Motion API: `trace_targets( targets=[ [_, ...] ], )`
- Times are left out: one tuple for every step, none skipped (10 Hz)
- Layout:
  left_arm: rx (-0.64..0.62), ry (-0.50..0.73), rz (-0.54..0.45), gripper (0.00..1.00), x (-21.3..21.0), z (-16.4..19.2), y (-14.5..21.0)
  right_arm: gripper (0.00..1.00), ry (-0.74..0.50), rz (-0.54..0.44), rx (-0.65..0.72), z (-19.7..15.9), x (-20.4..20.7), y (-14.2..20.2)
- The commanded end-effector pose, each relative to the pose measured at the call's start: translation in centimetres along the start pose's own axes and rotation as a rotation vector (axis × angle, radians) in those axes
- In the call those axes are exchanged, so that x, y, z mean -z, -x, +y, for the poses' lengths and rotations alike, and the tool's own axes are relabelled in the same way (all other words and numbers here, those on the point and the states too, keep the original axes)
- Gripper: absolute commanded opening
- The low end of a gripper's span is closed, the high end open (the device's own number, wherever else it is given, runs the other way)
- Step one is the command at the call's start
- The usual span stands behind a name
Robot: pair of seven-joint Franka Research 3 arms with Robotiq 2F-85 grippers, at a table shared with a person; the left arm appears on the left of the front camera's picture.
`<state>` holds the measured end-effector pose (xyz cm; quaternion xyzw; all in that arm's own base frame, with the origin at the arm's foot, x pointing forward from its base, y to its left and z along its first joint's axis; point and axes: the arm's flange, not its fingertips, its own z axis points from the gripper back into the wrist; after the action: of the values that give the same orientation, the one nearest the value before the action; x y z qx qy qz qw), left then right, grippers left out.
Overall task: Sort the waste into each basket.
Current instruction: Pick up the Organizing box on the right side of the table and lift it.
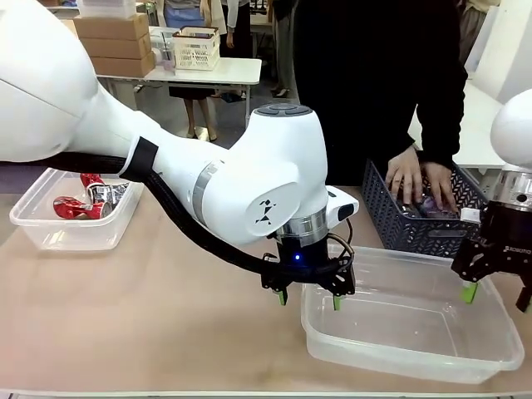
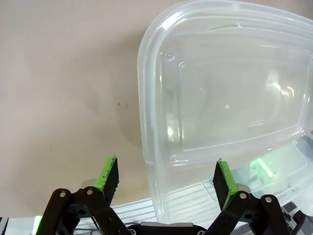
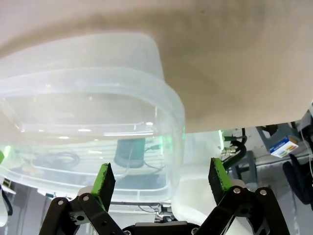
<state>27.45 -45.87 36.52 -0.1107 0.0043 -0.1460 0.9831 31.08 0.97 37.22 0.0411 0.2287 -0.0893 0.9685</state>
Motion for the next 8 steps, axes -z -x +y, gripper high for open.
trace_targets(
  targets=[
    [0.023, 0.004, -0.008, 1.0, -0.09, -0.01, -0.21, 0.98, 0.041, -0.052, 0.049, -1.57, 7.07, 4.12],
    [0.032, 0.004, -0.005, 0.6, -0.06, -0.02, -0.35, 0.51, 0.071, -0.053, 0.038, -1.6, 7.16, 4.3],
    [0.037, 0.013, 0.002, 0.42, -0.05, -0.04, -0.36, 0.44, 0.091, -0.067, 0.025, -1.41, 7.28, 4.44],
    [0.038, 0.011, 0.003, 0.02, -0.05, -0.02, -0.31, 0.0, 0.088, -0.085, 0.058, -1.31, 7.34, 4.43],
    [0.036, 0.01, -0.001, 0.36, -0.11, 0.06, -0.28, 0.0, 0.075, -0.084, 0.049, -1.24, 7.38, 4.47],
    [0.037, 0.014, -0.006, 0.0, -0.16, 0.11, -0.23, 0.0, 0.072, -0.087, 0.048, -1.19, 7.4, 4.53],
    [0.038, 0.014, -0.01, 0.0, -0.11, 0.13, -0.17, 0.18, 0.072, -0.087, 0.044, -1.16, 7.37, 4.54],
    [0.039, 0.011, -0.012, 0.0, -0.07, 0.18, -0.11, 0.08, 0.075, -0.09, 0.047, -1.11, 7.37, 4.52]
  ],
)
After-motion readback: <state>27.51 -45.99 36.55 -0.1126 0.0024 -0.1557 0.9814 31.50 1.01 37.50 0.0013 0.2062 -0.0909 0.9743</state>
